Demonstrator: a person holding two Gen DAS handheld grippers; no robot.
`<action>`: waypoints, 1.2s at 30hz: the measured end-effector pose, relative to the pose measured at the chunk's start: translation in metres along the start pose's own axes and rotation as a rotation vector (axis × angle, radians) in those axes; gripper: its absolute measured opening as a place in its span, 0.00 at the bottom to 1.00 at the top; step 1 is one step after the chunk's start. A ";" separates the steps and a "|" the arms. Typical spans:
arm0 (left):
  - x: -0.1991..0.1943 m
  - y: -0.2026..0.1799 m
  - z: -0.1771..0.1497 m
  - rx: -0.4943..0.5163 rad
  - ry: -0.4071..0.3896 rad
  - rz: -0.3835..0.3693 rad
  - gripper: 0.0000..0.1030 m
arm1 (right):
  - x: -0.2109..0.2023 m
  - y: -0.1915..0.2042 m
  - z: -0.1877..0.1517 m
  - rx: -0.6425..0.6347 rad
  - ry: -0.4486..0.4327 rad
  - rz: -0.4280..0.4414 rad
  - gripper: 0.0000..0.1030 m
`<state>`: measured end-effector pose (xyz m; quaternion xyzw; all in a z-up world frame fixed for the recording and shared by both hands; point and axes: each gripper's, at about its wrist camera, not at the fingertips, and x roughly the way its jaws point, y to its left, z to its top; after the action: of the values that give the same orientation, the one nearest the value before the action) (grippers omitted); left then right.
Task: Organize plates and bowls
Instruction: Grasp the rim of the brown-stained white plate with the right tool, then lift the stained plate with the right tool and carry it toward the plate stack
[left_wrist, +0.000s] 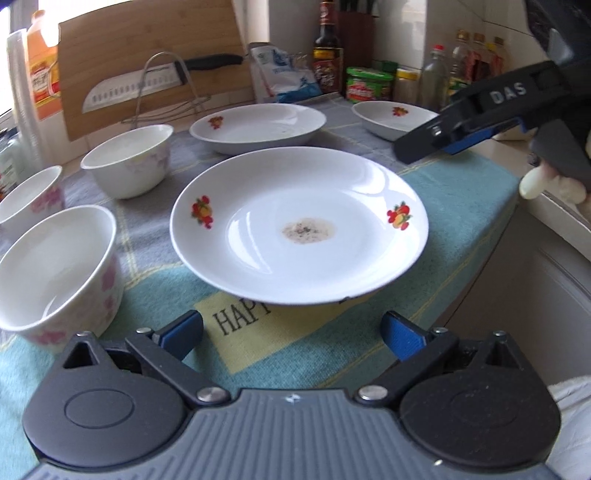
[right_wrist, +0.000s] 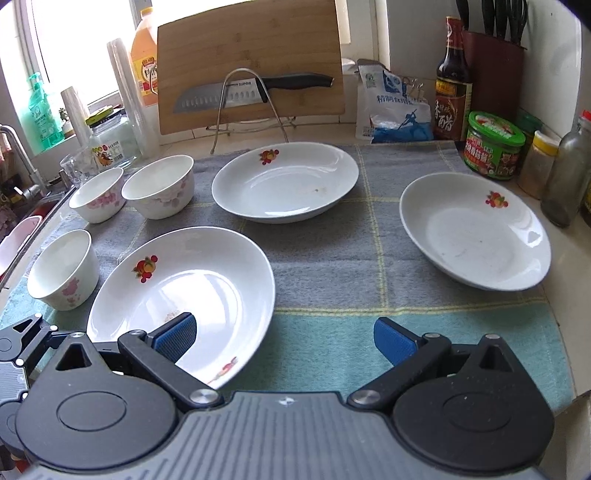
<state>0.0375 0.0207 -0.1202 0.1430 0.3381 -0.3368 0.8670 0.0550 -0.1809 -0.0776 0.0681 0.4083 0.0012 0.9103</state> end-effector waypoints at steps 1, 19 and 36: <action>0.000 0.001 0.000 0.006 -0.007 -0.011 1.00 | 0.002 0.002 -0.001 0.003 0.006 0.010 1.00; 0.005 0.005 -0.004 0.027 -0.083 -0.048 1.00 | 0.064 0.022 0.016 -0.111 0.159 0.178 1.00; 0.008 0.006 0.000 0.041 -0.077 -0.057 1.00 | 0.094 0.010 0.056 -0.206 0.287 0.385 1.00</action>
<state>0.0458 0.0207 -0.1260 0.1382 0.3015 -0.3736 0.8663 0.1597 -0.1726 -0.1096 0.0508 0.5103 0.2258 0.8283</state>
